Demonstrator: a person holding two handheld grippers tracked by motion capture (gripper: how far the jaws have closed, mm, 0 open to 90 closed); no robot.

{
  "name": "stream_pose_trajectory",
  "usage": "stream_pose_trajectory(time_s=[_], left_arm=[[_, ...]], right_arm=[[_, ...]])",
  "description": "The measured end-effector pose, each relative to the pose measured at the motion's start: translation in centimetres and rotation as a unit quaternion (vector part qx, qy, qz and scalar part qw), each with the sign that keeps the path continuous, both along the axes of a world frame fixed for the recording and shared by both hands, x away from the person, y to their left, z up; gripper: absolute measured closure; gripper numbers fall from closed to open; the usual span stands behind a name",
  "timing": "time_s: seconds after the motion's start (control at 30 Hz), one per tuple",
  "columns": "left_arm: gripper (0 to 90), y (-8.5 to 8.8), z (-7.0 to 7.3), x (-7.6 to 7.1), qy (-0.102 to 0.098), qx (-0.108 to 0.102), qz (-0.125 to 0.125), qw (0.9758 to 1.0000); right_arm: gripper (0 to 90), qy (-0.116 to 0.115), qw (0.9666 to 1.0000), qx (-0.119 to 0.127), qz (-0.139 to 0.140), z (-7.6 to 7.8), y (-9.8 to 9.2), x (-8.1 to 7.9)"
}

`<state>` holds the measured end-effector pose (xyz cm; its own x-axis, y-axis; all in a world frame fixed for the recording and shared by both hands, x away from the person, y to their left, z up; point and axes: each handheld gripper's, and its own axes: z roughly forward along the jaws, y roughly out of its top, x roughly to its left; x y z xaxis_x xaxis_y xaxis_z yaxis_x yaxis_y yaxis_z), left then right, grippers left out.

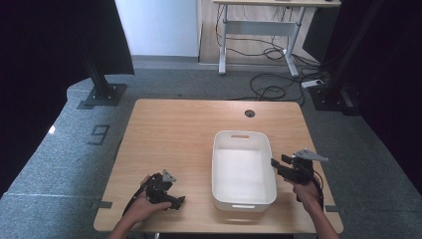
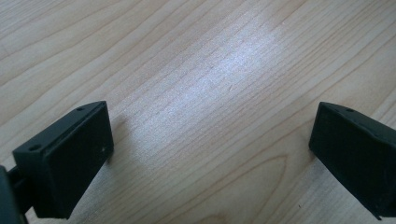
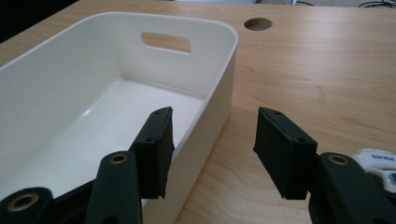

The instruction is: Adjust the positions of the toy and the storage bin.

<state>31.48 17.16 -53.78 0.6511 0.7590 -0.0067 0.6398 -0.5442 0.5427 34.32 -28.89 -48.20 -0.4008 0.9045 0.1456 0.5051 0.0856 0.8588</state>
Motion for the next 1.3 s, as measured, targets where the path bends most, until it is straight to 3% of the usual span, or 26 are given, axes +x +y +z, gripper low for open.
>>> stream_pose_trajectory(time_s=[0.2, 0.67, 1.3], left_arm=[[0.0, 0.0, 0.0, 0.0, 0.0, 0.0, 0.0, 1.0], [0.0, 0.0, 0.0, 0.0, 0.0, 0.0, 0.001, 1.0], [0.0, 0.1, 0.0, -0.1, -0.003, -0.002, -0.001, 1.0]], right_arm=[[46.5, -0.004, 0.9999, 0.004, -0.016, 0.3, -1.2, 0.1], [45.8, 0.012, 0.9984, -0.007, -0.056, -0.6, -4.1, 1.0], [42.6, 0.026, 0.9961, -0.035, -0.077, -1.8, -5.7, 2.4]])
